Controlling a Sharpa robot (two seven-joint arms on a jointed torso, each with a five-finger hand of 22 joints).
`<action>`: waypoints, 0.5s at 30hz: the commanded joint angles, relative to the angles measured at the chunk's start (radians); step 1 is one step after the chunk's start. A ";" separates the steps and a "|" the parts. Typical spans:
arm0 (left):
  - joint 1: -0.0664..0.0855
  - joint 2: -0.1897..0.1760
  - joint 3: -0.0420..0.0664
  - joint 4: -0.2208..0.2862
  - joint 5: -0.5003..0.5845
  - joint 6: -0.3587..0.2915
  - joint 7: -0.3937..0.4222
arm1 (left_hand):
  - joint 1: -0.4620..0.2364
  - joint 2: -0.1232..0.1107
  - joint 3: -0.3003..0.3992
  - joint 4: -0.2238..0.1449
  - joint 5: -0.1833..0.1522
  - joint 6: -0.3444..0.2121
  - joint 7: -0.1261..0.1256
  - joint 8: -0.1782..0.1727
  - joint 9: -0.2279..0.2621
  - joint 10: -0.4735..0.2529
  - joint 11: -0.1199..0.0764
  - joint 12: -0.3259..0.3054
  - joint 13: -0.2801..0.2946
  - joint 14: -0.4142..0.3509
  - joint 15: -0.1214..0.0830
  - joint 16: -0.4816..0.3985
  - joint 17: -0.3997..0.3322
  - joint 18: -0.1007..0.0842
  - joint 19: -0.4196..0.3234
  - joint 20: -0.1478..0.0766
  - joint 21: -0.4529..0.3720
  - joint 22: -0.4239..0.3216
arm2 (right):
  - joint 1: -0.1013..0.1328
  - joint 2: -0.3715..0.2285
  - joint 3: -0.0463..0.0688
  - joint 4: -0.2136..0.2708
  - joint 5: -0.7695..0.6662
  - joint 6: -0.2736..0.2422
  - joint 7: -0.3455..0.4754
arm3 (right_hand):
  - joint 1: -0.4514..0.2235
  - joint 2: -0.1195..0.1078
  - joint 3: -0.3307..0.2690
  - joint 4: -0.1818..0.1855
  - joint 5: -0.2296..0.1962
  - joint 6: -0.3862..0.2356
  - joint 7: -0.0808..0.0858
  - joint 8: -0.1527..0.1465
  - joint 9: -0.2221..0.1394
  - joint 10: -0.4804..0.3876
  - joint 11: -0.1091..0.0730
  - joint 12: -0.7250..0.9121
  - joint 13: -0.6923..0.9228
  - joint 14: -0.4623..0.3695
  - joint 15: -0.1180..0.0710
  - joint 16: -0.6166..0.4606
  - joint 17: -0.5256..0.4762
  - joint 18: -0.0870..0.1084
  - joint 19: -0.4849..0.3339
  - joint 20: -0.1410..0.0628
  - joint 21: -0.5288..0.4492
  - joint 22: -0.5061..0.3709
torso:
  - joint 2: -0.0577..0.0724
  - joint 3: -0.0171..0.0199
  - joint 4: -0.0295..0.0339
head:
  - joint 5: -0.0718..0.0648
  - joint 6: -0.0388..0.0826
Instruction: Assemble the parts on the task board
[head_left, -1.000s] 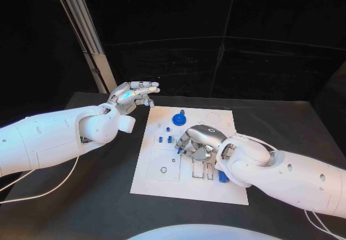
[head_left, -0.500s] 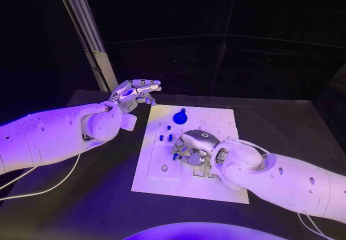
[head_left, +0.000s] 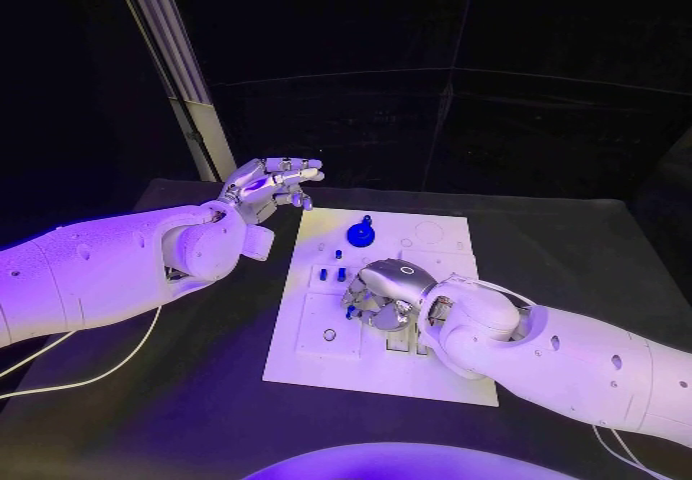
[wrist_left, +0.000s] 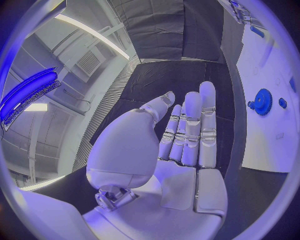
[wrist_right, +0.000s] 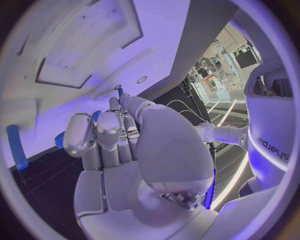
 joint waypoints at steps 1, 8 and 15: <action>0.002 0.000 0.001 0.000 -0.003 0.013 0.001 | 0.000 0.007 -0.002 -0.006 0.004 -0.003 0.002 0.004 -0.001 -0.005 -0.001 0.004 -0.001 -0.007 0.001 -0.002 -0.002 0.014 -0.003 -0.002 -0.006 -0.002 | 0.001 -0.003 0.000 0.002 -0.024 0.009 -0.013 | -0.012 0.002 0.003 -0.001 0.006 -0.001 0.009 0.000 0.001 0.001 0.005 -0.005 0.001 0.016 -0.001 0.005 0.002 -0.014 0.008 -0.002 0.006 0.002 | 0.001 0.0000 -0.0001 | 0.002 -0.002; 0.002 -0.001 0.001 -0.003 -0.003 0.016 -0.002 | -0.001 0.007 -0.004 -0.006 0.004 -0.004 0.002 0.005 -0.001 -0.006 0.000 0.006 -0.002 -0.008 0.002 -0.002 -0.003 0.014 -0.003 -0.002 -0.007 -0.002 | 0.001 -0.011 0.000 0.008 -0.028 0.010 -0.005 | -0.012 0.002 0.003 -0.001 0.006 -0.001 0.009 0.000 0.001 0.001 0.005 -0.005 0.001 0.016 -0.001 0.006 0.003 -0.014 0.009 -0.002 0.007 0.003 | 0.000 0.0012 -0.0009 | 0.006 -0.007; 0.002 0.000 0.001 -0.005 -0.003 0.017 -0.002 | -0.001 0.007 -0.004 -0.006 0.004 -0.004 0.002 0.005 -0.001 -0.006 0.000 0.006 -0.002 -0.008 0.002 -0.002 -0.003 0.014 -0.003 -0.002 -0.007 -0.002 | 0.001 -0.006 0.000 0.009 -0.029 0.031 -0.002 | -0.014 0.002 0.003 -0.001 0.006 -0.001 0.009 0.000 0.001 0.001 0.005 -0.005 0.002 0.016 -0.001 0.007 0.004 -0.014 0.010 -0.002 0.008 0.005 | 0.000 0.0002 -0.0008 | 0.003 -0.006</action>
